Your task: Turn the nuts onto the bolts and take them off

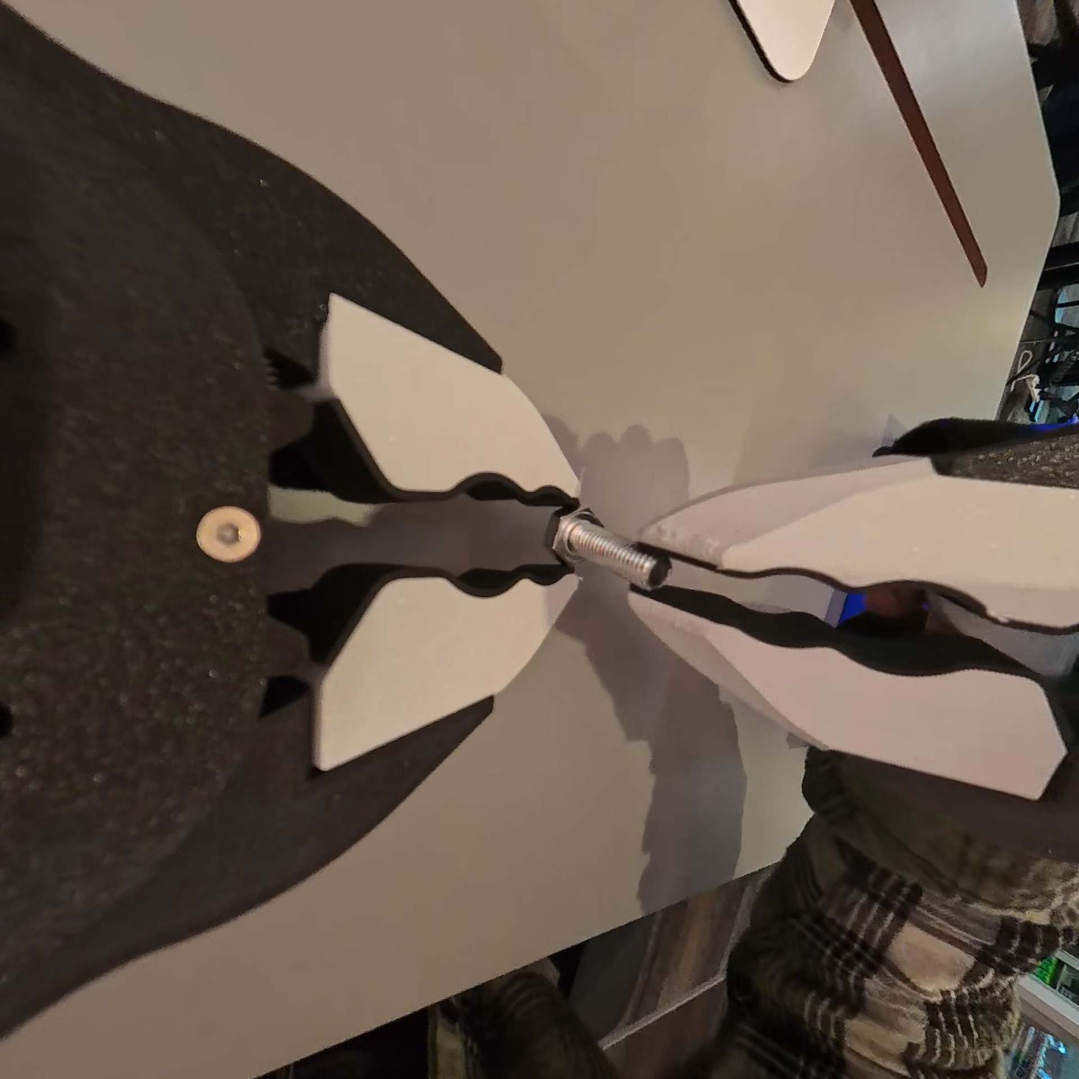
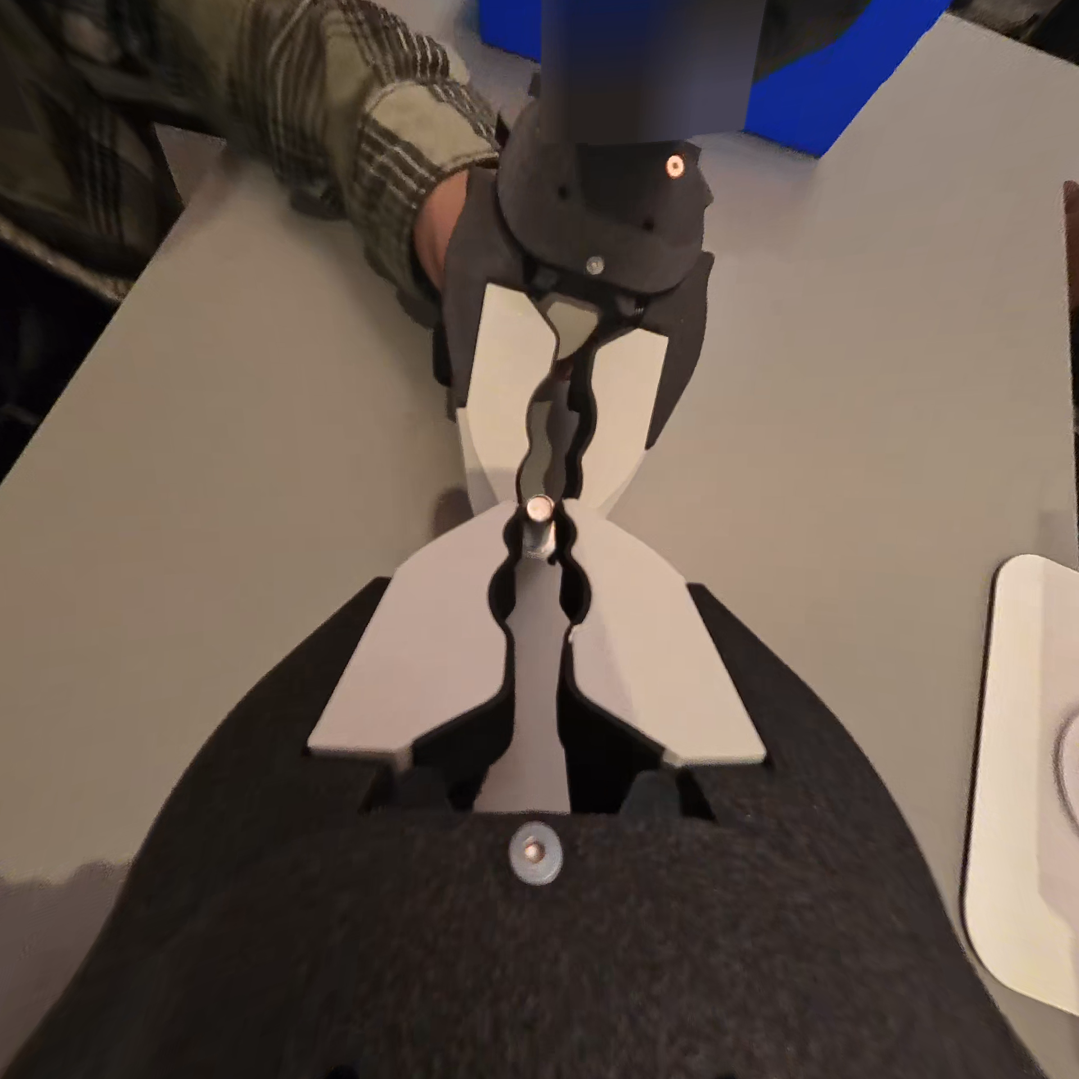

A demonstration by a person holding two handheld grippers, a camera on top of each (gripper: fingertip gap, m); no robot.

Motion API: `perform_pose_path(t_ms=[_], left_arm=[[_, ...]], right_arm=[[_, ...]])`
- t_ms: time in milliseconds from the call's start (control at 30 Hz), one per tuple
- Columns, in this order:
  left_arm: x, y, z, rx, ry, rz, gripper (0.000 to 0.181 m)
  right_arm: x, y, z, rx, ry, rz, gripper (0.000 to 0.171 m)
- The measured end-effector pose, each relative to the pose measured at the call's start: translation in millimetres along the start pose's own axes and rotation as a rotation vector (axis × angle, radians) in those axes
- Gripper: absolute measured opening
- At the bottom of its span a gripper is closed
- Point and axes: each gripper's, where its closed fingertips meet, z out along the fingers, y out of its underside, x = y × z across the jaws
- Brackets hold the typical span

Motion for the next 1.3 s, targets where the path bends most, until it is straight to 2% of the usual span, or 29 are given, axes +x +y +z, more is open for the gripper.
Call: perform_pose_path(t_ms=[133,233,367,667,733,800,900,1000,1100,1133,1200,1300], left_arm=[[-4,0,-4,0.009,-0.001,-0.03,0.02],[-19,11,-13,-0.046,-0.037,-0.055,0.034],[-38,17,-32,-0.056,-0.091,-0.074,0.037],[-46,9,-46,-0.008,-0.128,-0.077,0.037],[-44,2,-48,0.016,-0.138,-0.061,0.038],[-37,-15,-60,0.061,-0.16,-0.033,0.037],[-6,-56,-109,0.15,-0.229,0.04,0.035],[9,-61,-194,0.051,-0.461,0.142,0.033],[-9,-23,-315,-0.194,-0.813,0.136,0.028],[-12,-5,-350,-0.255,-0.872,0.091,0.026],[-13,42,-394,-0.352,-0.861,-0.068,0.021],[-16,120,-421,-0.577,-0.773,-0.249,0.019]], right_arm=[[7,3,-2,0.015,0.018,0.058,0.009],[15,28,3,-0.018,0.033,0.129,0.009],[13,56,21,-0.056,0.012,0.182,0.009],[10,62,31,-0.024,-0.009,0.211,0.009],[13,60,25,-0.001,0.032,0.224,0.028],[13,48,8,0.108,0.098,0.22,0.027],[5,44,-16,0.226,0.195,0.222,0.024],[-7,48,-28,0.305,0.256,0.219,0.023],[-15,51,-30,0.287,0.248,0.205,0.024],[-14,50,-30,0.291,0.254,0.199,0.024],[-16,45,-28,0.311,0.223,0.206,0.024],[-19,42,-25,0.3,0.213,0.181,0.025]])
